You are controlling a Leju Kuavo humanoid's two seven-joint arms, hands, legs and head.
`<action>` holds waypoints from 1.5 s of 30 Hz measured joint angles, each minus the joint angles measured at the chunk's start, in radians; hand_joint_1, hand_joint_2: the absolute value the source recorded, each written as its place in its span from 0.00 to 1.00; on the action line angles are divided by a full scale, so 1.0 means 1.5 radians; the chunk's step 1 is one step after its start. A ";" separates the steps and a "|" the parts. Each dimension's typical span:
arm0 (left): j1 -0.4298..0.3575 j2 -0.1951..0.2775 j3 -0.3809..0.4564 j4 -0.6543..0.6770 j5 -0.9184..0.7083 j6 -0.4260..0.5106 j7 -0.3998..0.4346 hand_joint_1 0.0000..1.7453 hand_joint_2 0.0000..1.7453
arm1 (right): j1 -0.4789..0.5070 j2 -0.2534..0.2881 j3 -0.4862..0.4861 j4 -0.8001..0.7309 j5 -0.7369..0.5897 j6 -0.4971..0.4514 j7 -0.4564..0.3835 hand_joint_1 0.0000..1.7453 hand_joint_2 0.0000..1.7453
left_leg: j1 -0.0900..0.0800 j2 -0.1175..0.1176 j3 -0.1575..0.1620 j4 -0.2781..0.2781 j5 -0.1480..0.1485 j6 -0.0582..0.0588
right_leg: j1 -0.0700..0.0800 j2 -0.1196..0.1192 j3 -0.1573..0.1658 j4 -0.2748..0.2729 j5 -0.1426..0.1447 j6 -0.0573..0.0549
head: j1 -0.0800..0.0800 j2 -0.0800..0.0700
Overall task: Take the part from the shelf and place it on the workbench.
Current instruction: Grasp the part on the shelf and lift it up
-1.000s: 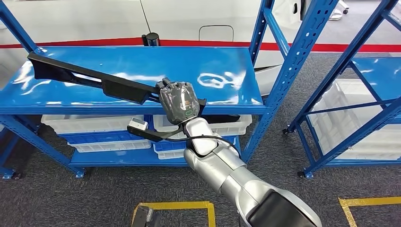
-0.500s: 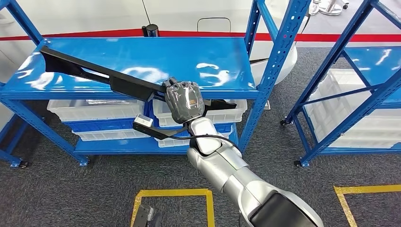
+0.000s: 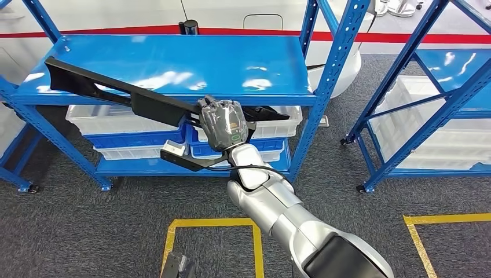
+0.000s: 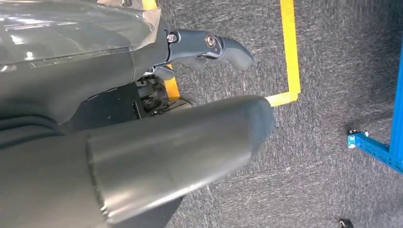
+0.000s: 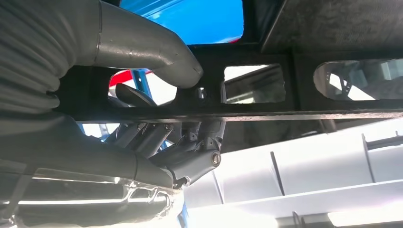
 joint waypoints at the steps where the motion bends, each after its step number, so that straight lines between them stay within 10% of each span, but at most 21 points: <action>1: 0.000 0.000 -0.001 0.000 0.000 0.000 0.000 0.00 0.00 | 0.000 0.000 0.000 0.000 0.000 0.000 0.000 1.00 1.00 | 0.001 0.002 -0.007 -0.002 0.008 0.007 | -0.001 0.001 -0.010 0.021 -0.018 -0.001 | 0.002 0.000; 4: -0.001 0.000 -0.001 0.000 0.000 0.000 0.000 0.00 0.00 | 0.000 -0.001 0.000 0.000 0.000 0.000 0.000 1.00 1.00 | 0.001 0.004 -0.034 -0.002 0.029 0.016 | -0.004 0.002 -0.050 0.149 -0.097 -0.004 | 0.007 0.000; 6: -0.001 0.000 -0.002 0.000 0.000 0.001 0.000 0.00 0.00 | 0.002 0.000 0.000 0.000 0.001 0.000 0.000 1.00 1.00 | 0.001 0.004 -0.051 -0.001 0.042 0.016 | -0.006 0.002 -0.046 0.190 -0.107 0.004 | 0.007 0.000; 8: 0.000 0.000 -0.001 -0.001 -0.001 0.012 0.000 0.00 0.00 | 0.005 -0.001 -0.005 -0.007 0.015 -0.001 -0.001 1.00 1.00 | 0.000 0.004 -0.065 -0.001 0.055 0.013 | -0.005 0.002 0.007 0.133 -0.085 0.010 | 0.007 0.000; 11: 0.008 0.002 0.003 -0.017 -0.007 0.049 0.006 0.00 0.00 | 0.020 -0.004 -0.037 -0.052 0.047 0.000 -0.014 1.00 1.00 | 0.000 0.005 -0.077 -0.003 0.072 0.004 | 0.003 0.001 0.103 -0.009 -0.078 -0.003 | 0.007 0.000; 14: 0.017 0.008 0.008 -0.035 -0.013 0.063 0.012 0.00 0.00 | 0.028 -0.010 -0.067 -0.088 0.055 0.002 -0.024 1.00 1.00 | 0.003 0.005 -0.081 -0.010 0.088 -0.009 | 0.004 0.001 0.110 -0.039 -0.070 -0.012 | 0.008 0.000; 16: 0.022 0.012 0.010 -0.044 -0.014 0.067 0.013 0.00 0.00 | 0.036 -0.013 -0.080 -0.105 0.057 0.002 -0.025 1.00 1.00 | 0.004 0.002 -0.091 0.009 0.061 -0.016 | -0.002 0.000 0.104 -0.046 -0.055 -0.022 | 0.006 0.000; 20: 0.029 0.023 0.013 -0.052 -0.014 0.068 0.013 0.00 0.00 | 0.052 -0.016 -0.098 -0.119 0.055 0.002 -0.029 1.00 1.00 | 0.006 0.000 -0.127 0.159 -0.043 -0.029 | -0.005 -0.001 0.076 -0.044 -0.030 -0.028 | -0.002 0.000; 22: 0.033 0.027 0.014 -0.055 -0.014 0.068 0.013 0.00 0.00 | 0.061 -0.019 -0.104 -0.120 0.054 0.001 -0.031 1.00 1.00 | 0.009 0.000 -0.112 0.172 -0.031 -0.034 | -0.007 -0.001 0.060 -0.039 -0.022 -0.023 | -0.002 0.000; 26: 0.041 0.033 0.016 -0.063 -0.018 0.070 0.014 0.00 0.00 | 0.070 -0.021 -0.117 -0.126 0.055 0.001 -0.038 1.00 1.00 | 0.012 -0.004 -0.009 0.030 -0.001 -0.041 | -0.008 -0.001 0.028 -0.013 -0.014 -0.012 | -0.005 0.000; 30: 0.046 0.035 0.018 -0.070 -0.024 0.076 0.018 0.00 0.00 | 0.079 -0.024 -0.133 -0.135 0.061 0.001 -0.040 1.00 1.00 | 0.007 -0.004 -0.014 0.015 0.002 -0.022 | -0.006 0.000 0.012 -0.002 -0.010 0.004 | -0.003 0.000; 36: 0.050 0.037 0.020 -0.076 -0.031 0.078 0.023 0.00 0.00 | 0.090 -0.029 -0.149 -0.146 0.069 0.001 -0.041 1.00 1.00 | 0.003 0.002 -0.057 0.014 0.035 0.012 | -0.009 0.000 -0.051 0.194 -0.119 0.003 | 0.005 0.000; 39: 0.053 0.037 0.021 -0.082 -0.041 0.079 0.029 0.00 0.00 | 0.095 -0.031 -0.155 -0.152 0.076 0.002 -0.041 1.00 1.00 | -0.002 0.001 -0.075 0.014 0.053 0.012 | -0.005 0.001 0.022 0.115 -0.089 0.006 | 0.006 0.000; 41: 0.054 0.037 0.022 -0.088 -0.047 0.080 0.032 0.00 0.00 | 0.096 -0.031 -0.158 -0.160 0.079 0.002 -0.041 1.00 1.00 | -0.004 0.002 -0.083 0.013 0.063 0.006 | 0.001 -0.001 0.088 0.019 -0.083 -0.005 | 0.005 0.000; 45: 0.056 0.038 0.024 -0.095 -0.052 0.081 0.034 0.00 0.00 | 0.096 -0.031 -0.165 -0.166 0.080 0.002 -0.041 1.00 1.00 | 0.001 0.005 -0.086 0.006 0.079 -0.011 | 0.006 -0.001 0.101 -0.027 -0.073 -0.020 | 0.009 0.000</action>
